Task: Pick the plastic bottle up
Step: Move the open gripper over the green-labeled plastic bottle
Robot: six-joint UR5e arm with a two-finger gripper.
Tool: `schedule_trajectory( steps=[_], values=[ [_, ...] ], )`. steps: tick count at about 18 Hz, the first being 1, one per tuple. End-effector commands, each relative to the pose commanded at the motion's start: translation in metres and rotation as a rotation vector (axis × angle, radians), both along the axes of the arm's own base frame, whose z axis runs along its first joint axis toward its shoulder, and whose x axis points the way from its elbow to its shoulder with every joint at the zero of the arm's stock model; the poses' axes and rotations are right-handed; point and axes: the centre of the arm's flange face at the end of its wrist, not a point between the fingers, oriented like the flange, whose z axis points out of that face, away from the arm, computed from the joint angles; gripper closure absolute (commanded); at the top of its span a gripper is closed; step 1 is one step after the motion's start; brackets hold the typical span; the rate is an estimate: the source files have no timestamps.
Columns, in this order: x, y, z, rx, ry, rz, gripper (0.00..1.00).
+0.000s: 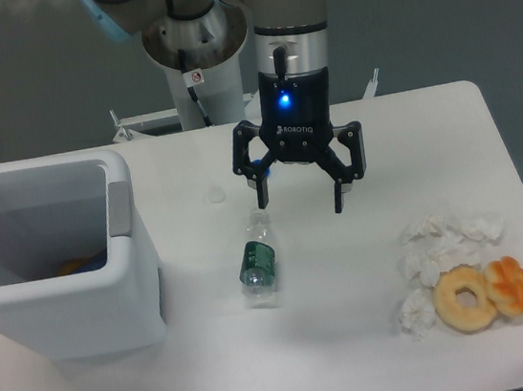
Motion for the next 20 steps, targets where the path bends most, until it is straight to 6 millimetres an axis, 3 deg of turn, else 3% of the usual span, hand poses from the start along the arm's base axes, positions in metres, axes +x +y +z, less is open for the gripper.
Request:
schedule_trajectory(
  steps=[10, 15, 20],
  values=[
    [0.001, -0.004, -0.015, -0.071, 0.020, 0.013, 0.00],
    [0.008, 0.000, -0.029, -0.070, -0.044, 0.087, 0.00],
    [0.002, 0.005, -0.056, -0.103, -0.077, 0.081, 0.00]
  ],
)
